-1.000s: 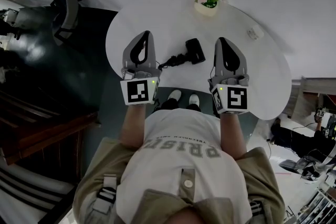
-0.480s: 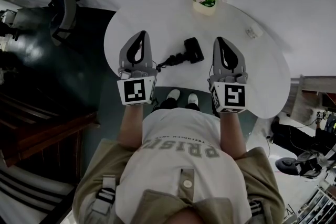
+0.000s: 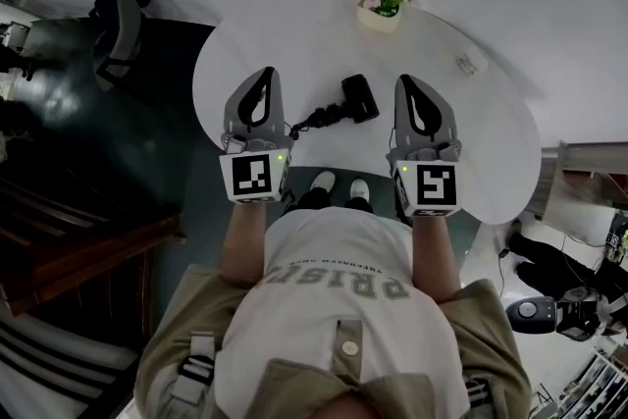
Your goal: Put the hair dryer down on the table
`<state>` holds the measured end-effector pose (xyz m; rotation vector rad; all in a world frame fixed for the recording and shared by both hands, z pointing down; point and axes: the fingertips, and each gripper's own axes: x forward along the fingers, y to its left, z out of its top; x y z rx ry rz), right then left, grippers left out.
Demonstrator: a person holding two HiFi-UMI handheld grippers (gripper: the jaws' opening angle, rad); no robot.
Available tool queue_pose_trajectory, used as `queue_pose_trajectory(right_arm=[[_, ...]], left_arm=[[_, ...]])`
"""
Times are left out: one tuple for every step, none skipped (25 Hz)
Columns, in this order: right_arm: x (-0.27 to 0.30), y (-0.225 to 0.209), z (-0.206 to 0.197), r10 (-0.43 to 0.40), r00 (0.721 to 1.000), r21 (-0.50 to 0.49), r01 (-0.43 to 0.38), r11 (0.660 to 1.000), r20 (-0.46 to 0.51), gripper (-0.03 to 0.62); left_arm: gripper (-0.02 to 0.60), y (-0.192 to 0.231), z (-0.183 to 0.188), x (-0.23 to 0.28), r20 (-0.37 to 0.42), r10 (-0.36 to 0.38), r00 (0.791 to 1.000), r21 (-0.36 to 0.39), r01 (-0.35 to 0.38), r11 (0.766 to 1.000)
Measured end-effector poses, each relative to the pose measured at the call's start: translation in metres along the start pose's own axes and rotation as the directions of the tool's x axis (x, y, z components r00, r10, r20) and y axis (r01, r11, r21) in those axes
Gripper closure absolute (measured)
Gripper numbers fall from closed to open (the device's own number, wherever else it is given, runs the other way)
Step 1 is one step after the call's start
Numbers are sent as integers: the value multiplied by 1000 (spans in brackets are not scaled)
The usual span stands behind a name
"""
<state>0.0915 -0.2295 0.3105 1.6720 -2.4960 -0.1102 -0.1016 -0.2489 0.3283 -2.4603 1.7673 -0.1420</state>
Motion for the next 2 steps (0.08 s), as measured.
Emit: queue_pose_trajectory(right_arm=[[-1, 0, 0, -1, 1000, 4, 1, 1000, -6, 594], [-2, 0, 0, -2, 1000, 8, 2, 1000, -11, 594]], left_arm=[[575, -1, -2, -1, -7, -5, 1000, 5, 5, 1000], [575, -3, -4, -1, -14, -11, 1000, 12, 11, 1000]])
